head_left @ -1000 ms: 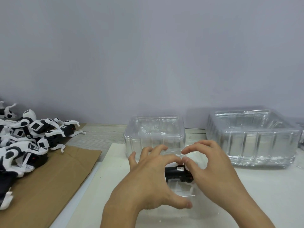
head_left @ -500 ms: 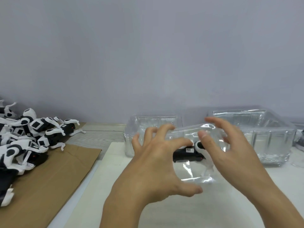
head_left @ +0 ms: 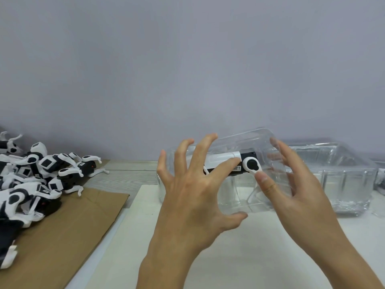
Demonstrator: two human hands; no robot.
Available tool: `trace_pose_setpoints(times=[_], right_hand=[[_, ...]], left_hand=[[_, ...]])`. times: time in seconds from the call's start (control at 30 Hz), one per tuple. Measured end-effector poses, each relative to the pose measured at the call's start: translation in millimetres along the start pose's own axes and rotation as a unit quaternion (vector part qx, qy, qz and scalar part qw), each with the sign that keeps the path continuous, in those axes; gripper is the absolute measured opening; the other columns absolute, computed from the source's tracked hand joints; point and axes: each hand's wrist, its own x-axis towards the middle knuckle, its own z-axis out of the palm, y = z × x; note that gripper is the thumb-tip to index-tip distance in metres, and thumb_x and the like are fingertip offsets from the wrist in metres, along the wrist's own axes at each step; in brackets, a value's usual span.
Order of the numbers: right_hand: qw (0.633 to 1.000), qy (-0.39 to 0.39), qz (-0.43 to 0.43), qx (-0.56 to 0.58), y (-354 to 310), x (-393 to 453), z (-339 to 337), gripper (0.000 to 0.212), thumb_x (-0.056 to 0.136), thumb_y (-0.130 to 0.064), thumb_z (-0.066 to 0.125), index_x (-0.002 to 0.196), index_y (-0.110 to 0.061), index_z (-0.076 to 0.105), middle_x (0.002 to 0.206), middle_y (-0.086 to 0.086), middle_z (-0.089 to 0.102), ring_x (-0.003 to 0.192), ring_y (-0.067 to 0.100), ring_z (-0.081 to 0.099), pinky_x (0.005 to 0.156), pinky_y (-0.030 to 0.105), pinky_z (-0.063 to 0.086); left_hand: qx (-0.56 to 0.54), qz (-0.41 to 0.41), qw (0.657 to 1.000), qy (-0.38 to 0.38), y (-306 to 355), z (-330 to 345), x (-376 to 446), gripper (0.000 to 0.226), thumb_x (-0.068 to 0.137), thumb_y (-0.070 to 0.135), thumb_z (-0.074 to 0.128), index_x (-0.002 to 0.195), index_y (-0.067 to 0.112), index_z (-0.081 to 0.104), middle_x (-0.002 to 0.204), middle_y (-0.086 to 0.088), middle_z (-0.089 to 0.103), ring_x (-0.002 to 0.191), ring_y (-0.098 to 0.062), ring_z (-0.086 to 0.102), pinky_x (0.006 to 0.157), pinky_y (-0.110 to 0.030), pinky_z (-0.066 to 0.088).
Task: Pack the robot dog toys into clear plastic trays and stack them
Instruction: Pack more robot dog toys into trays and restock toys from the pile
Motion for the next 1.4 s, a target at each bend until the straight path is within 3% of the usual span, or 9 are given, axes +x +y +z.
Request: trace_pose_setpoints(times=[0.47, 0.6, 0.7, 0.83, 0.97, 1.07, 1.17, 1.23, 1.4], right_hand=[[1.0, 0.008, -0.008, 0.014, 5.0, -0.6, 0.8, 0.063, 0.08, -0.049, 0.059, 0.141, -0.049, 0.044, 0.127, -0.033, 0.055, 0.116, -0.024, 0.043, 0.085, -0.005, 0.035], [0.994, 0.034, -0.003, 0.101, 1.0, -0.5, -1.8, 0.046, 0.092, -0.061, 0.052, 0.136, -0.048, 0.052, 0.124, -0.035, 0.058, 0.116, -0.018, 0.051, 0.092, 0.006, 0.041], [0.981, 0.069, -0.003, 0.183, 0.8, 0.7, -5.1, 0.052, 0.092, -0.056, 0.033, 0.134, -0.036, 0.057, 0.128, -0.018, 0.064, 0.122, 0.002, 0.057, 0.102, 0.033, 0.04], [0.976, 0.098, 0.011, 0.196, 0.0, 1.8, -5.7, 0.044, 0.096, -0.045, 0.033, 0.121, -0.029, 0.066, 0.119, -0.007, 0.07, 0.115, 0.012, 0.064, 0.096, 0.039, 0.044], [0.984, 0.106, 0.01, 0.145, -3.5, 0.0, -0.1, 0.028, 0.105, -0.019, 0.044, 0.115, -0.026, 0.07, 0.109, -0.008, 0.073, 0.105, 0.011, 0.068, 0.091, 0.037, 0.05], [0.988, 0.093, -0.013, 0.119, -7.2, -2.0, 6.2, 0.027, 0.101, -0.012, 0.051, 0.112, -0.025, 0.071, 0.104, -0.015, 0.074, 0.099, 0.005, 0.069, 0.085, 0.021, 0.053], [0.992, 0.075, -0.041, 0.09, -11.9, -4.6, 13.9, 0.026, 0.096, -0.012, 0.058, 0.102, -0.032, 0.074, 0.099, -0.019, 0.074, 0.098, 0.003, 0.068, 0.077, 0.007, 0.047], [0.993, 0.061, -0.069, 0.072, -17.1, -6.9, 20.3, 0.026, 0.093, -0.014, 0.062, 0.097, -0.036, 0.074, 0.099, -0.021, 0.073, 0.099, 0.004, 0.068, 0.079, 0.009, 0.047], [0.991, 0.038, -0.128, 0.033, -26.7, -11.2, 31.5, 0.018, 0.084, -0.024, 0.071, 0.099, -0.033, 0.077, 0.1, -0.023, 0.072, 0.103, -0.002, 0.066, 0.087, 0.011, 0.046]], left_hand=[[-0.034, 0.003, 0.999, 0.005, -5.1, 3.7, -1.8, 0.084, 0.05, 0.062, 0.082, 0.129, 0.043, 0.06, 0.157, 0.006, 0.031, 0.144, -0.029, 0.024, 0.117, -0.062, 0.002], [-0.117, -0.047, 0.992, 0.031, -5.9, 2.5, -3.6, 0.08, 0.052, 0.068, 0.075, 0.129, 0.048, 0.061, 0.154, 0.016, 0.027, 0.143, -0.013, 0.02, 0.117, -0.06, 0.01], [-0.226, -0.099, 0.966, 0.08, -8.9, 1.5, -4.5, 0.079, 0.051, 0.073, 0.073, 0.127, 0.058, 0.057, 0.15, 0.029, 0.028, 0.145, -0.004, 0.022, 0.117, -0.048, 0.023], [-0.388, -0.185, 0.891, 0.144, -16.1, -0.4, -2.3, 0.073, 0.054, 0.07, 0.074, 0.125, 0.056, 0.061, 0.146, 0.028, 0.043, 0.137, 0.009, 0.036, 0.107, -0.021, 0.034], [-0.577, -0.197, 0.78, 0.138, -18.1, -1.5, 0.1, 0.059, 0.074, 0.063, 0.068, 0.124, 0.031, 0.07, 0.131, 0.004, 0.066, 0.129, -0.013, 0.057, 0.11, -0.051, 0.041], [-0.662, -0.278, 0.681, 0.143, -17.9, -4.4, -1.1, 0.043, 0.08, 0.07, 0.055, 0.107, 0.042, 0.076, 0.117, 0.009, 0.073, 0.115, -0.02, 0.068, 0.089, -0.05, 0.056], [-0.725, -0.371, 0.561, 0.147, -23.8, -5.0, -5.9, 0.056, 0.078, 0.076, 0.056, 0.1, 0.03, 0.08, 0.108, -0.005, 0.076, 0.102, -0.033, 0.072, 0.072, -0.049, 0.061], [-0.764, -0.389, 0.496, 0.14, -27.4, -3.2, -8.7, 0.07, 0.073, 0.078, 0.062, 0.107, 0.019, 0.078, 0.112, -0.013, 0.074, 0.102, -0.041, 0.071, 0.085, -0.061, 0.054], [-0.812, -0.374, 0.431, 0.119, -29.5, 0.3, -10.5, 0.074, 0.061, 0.076, 0.069, 0.105, 0.016, 0.078, 0.124, -0.02, 0.068, 0.103, -0.048, 0.068, 0.088, -0.075, 0.045]])
